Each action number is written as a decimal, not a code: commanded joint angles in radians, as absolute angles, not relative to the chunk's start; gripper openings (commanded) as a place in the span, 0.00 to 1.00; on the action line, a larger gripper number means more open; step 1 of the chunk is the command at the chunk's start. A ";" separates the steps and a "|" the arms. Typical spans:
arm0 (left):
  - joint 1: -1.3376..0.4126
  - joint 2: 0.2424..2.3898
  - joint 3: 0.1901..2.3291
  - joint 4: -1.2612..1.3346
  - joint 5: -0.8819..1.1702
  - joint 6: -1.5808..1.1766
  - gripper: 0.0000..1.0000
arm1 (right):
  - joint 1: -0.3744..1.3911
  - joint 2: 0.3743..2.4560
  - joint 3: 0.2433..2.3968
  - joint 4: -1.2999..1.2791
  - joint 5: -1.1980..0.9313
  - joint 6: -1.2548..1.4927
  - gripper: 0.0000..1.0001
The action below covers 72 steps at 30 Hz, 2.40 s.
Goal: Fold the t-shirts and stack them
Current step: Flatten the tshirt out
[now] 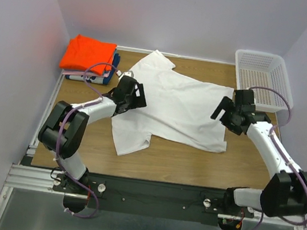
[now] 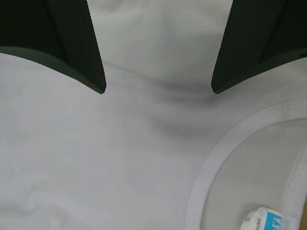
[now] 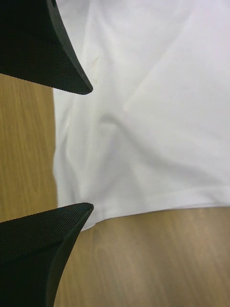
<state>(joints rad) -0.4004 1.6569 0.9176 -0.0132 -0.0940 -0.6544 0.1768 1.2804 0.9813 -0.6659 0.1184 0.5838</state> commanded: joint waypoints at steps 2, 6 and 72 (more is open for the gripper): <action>-0.396 1.615 1.037 -0.093 -0.150 -0.634 0.98 | 0.173 1.477 1.124 -0.525 0.078 0.490 1.00; -0.396 1.689 1.159 -0.124 -0.172 -0.603 0.98 | 0.173 1.748 1.271 -0.499 0.208 0.451 1.00; -0.797 0.996 0.414 -0.434 -0.106 -1.127 0.98 | 0.178 1.266 0.914 -0.342 0.434 0.681 1.00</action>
<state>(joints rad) -0.7483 1.0111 0.4538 -0.4541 -0.1776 -1.0222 0.1757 1.2510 0.9352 -0.3580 0.3862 0.6582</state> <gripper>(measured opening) 0.983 0.998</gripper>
